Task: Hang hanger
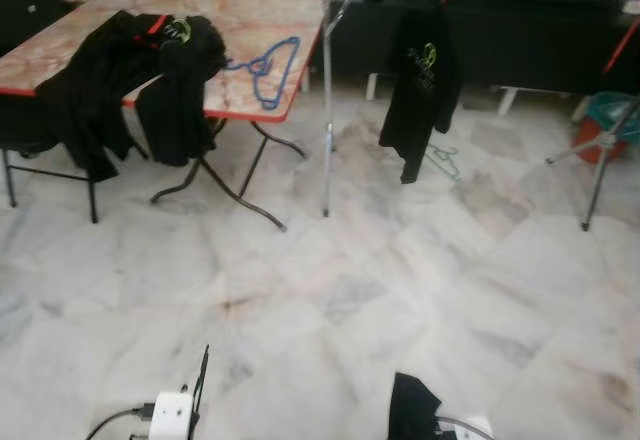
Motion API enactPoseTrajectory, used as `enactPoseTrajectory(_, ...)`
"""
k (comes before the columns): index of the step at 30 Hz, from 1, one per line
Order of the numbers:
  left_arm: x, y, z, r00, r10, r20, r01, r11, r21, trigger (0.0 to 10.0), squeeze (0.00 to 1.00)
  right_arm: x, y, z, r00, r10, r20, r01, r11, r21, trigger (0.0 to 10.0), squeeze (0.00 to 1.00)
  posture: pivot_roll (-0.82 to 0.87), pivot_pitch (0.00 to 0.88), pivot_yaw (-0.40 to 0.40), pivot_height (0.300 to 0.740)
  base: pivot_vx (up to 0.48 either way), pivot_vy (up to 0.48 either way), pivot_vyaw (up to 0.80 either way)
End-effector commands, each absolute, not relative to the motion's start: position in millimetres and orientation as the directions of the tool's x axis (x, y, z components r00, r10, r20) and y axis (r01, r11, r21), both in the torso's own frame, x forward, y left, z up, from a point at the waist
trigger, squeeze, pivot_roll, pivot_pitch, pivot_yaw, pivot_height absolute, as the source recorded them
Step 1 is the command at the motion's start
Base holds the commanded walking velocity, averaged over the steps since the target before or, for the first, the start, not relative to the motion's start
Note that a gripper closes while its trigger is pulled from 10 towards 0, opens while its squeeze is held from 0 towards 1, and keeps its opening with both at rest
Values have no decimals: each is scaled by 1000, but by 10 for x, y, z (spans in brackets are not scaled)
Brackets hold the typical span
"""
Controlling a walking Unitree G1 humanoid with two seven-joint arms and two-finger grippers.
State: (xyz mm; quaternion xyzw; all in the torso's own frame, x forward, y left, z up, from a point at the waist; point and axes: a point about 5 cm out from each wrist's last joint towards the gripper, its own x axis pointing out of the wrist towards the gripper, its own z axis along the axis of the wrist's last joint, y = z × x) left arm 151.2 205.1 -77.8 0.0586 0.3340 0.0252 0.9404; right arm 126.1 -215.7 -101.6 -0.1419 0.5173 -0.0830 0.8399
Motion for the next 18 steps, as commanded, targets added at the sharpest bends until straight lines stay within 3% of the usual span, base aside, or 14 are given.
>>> enactPoseTrajectory(1,1550,2100,-758,779,100,-619,-7,989,151,10000,0,1244,-2125,-1024,458,-280,-844,5,950,-313,10000,0,33,91,2,740,0,0,0)
enactPoseTrajectory(4,1554,2105,-754,780,100,-617,-7,988,152,10000,0,1249,-2124,-1019,469,-283,-837,18,950,-311,10000,0,33,91,2,740,0,0,0)
enactPoseTrajectory(6,1579,2129,-732,790,103,-605,-6,987,161,10000,0,1657,-2078,-867,574,-288,-767,60,948,-312,10000,0,35,84,4,740,0,0,0)
enactPoseTrajectory(8,1608,2153,-706,801,111,-589,-16,986,164,10000,0,1792,-2068,-801,617,-288,-733,75,948,-310,10000,0,32,80,4,740,0,0,0)
enactPoseTrajectory(17,1950,2279,-418,897,103,-431,-23,982,187,10000,0,1843,-2047,-724,732,-240,-638,119,967,-227,10000,0,40,59,-4,740,0,0,0)
enactPoseTrajectory(18,2091,2264,-302,923,73,-379,-4,984,181,10000,0,2473,-2111,-354,806,-232,-544,126,966,-226,10000,0,43,57,-5,740,0,0,0)
